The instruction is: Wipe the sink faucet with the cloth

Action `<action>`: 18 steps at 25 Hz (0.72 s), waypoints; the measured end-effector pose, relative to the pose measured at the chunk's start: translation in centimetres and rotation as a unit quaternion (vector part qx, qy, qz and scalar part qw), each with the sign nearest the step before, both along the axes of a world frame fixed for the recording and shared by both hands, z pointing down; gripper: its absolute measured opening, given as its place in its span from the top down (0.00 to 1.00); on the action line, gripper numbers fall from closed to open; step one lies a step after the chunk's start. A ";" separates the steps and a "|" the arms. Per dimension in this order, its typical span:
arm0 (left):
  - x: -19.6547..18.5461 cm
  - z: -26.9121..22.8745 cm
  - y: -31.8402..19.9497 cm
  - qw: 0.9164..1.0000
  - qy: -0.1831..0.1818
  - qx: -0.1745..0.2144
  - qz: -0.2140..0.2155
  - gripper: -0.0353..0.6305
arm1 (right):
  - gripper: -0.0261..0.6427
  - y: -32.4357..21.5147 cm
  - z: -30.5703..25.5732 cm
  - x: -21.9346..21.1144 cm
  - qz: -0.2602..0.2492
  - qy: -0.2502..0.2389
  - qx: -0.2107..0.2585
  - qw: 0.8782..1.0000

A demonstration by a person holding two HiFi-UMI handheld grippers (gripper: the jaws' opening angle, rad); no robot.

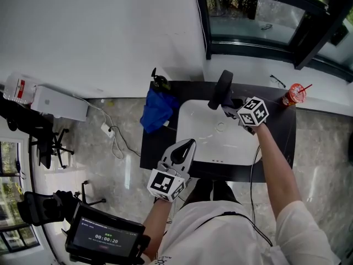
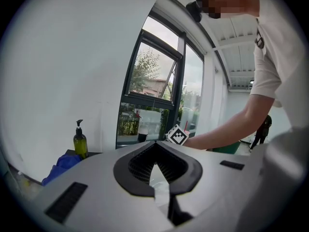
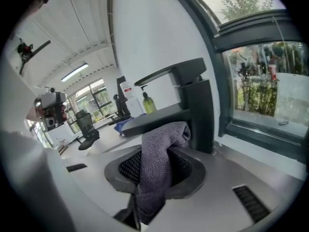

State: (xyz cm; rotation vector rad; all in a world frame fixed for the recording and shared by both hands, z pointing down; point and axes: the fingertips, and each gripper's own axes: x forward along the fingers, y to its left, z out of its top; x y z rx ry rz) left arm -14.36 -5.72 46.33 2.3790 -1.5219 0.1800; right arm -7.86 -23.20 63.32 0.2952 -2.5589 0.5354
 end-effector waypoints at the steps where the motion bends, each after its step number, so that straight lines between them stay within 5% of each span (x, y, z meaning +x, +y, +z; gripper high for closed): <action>1: 0.1 -0.1 0.0 1.000 0.000 0.001 0.001 0.95 | 0.81 1.0 -0.1 -0.3 -0.022 -0.004 -0.005 1.000; 9: 0.6 -0.2 -0.1 1.000 0.005 0.006 0.007 0.95 | 0.81 7.1 0.1 1.0 -0.136 0.011 -0.052 0.989; 13: 0.7 -0.3 -0.1 1.000 0.006 0.006 0.010 0.95 | 0.81 4.1 1.5 3.0 -0.073 0.052 -0.031 0.995; 18: 0.2 0.0 0.2 1.000 0.001 0.002 0.002 0.95 | 0.81 -1.4 1.7 2.8 0.041 0.035 -0.010 0.999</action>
